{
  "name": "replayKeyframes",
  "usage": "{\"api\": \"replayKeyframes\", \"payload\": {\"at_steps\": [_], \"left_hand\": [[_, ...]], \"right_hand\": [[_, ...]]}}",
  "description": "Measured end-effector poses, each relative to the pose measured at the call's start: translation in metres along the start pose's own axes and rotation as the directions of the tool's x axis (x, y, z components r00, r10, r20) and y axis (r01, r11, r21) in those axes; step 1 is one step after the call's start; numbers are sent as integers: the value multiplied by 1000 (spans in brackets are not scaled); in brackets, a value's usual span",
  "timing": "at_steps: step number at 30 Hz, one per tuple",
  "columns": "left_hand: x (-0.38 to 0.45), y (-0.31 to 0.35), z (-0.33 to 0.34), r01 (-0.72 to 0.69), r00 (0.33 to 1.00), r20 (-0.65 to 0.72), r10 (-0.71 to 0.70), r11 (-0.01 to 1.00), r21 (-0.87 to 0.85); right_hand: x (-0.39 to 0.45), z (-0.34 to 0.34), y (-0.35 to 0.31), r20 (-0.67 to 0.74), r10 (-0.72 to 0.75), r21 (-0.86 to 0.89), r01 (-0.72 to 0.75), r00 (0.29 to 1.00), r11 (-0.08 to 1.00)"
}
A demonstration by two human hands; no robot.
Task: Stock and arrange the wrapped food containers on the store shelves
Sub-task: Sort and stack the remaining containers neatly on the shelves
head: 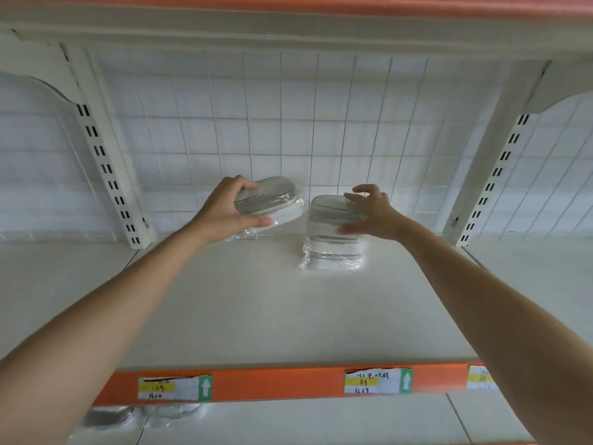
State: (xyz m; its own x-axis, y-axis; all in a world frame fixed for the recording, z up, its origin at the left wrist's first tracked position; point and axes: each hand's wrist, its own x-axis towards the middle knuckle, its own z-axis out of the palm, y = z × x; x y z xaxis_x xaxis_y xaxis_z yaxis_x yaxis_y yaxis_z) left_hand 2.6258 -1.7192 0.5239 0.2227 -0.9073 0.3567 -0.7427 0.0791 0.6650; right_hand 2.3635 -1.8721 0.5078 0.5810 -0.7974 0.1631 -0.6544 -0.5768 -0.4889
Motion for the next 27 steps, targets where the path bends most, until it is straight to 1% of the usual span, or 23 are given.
{"api": "replayKeyframes", "payload": {"at_steps": [2,3,5,7,8,12,14,17,19,22,24,25,27], "left_hand": [[16,17,7,-43,999,-5,43,997,-59],[25,25,12,-76,997,-1,76,996,-53],[44,40,23,-133,991,28,133,991,-5],[60,51,37,-138,987,84,135,990,29],[67,56,45,-137,985,109,132,990,39],[84,64,74,-177,973,158,168,983,46],[88,64,85,-197,962,202,185,979,44],[88,58,96,-204,949,259,183,977,58],[82,52,99,-150,966,216,141,988,27],[73,41,104,-9,994,107,16,998,-65],[67,35,106,97,991,106,-86,990,-104],[66,33,107,129,986,120,-113,982,-136],[64,31,107,149,984,124,-128,971,-186]], "right_hand": [[2,7,7,19,45,92,-46,999,995],[2,10,11,17,54,125,-56,998,991],[0,11,16,-3,50,121,-49,999,991],[-2,9,19,-39,33,102,-29,999,994],[-4,7,20,-56,31,121,-24,998,992],[-10,-6,22,-92,25,296,3,995,955],[-11,-13,22,-92,0,307,29,996,951],[-10,-14,23,-105,-19,254,45,994,966],[-10,-12,24,-84,-4,240,24,996,970],[-10,-8,24,-90,-7,234,27,996,972],[-7,-8,20,-118,7,235,21,993,972],[-5,-9,19,-129,8,232,22,992,972],[0,-11,18,-131,7,213,21,991,977]]}}
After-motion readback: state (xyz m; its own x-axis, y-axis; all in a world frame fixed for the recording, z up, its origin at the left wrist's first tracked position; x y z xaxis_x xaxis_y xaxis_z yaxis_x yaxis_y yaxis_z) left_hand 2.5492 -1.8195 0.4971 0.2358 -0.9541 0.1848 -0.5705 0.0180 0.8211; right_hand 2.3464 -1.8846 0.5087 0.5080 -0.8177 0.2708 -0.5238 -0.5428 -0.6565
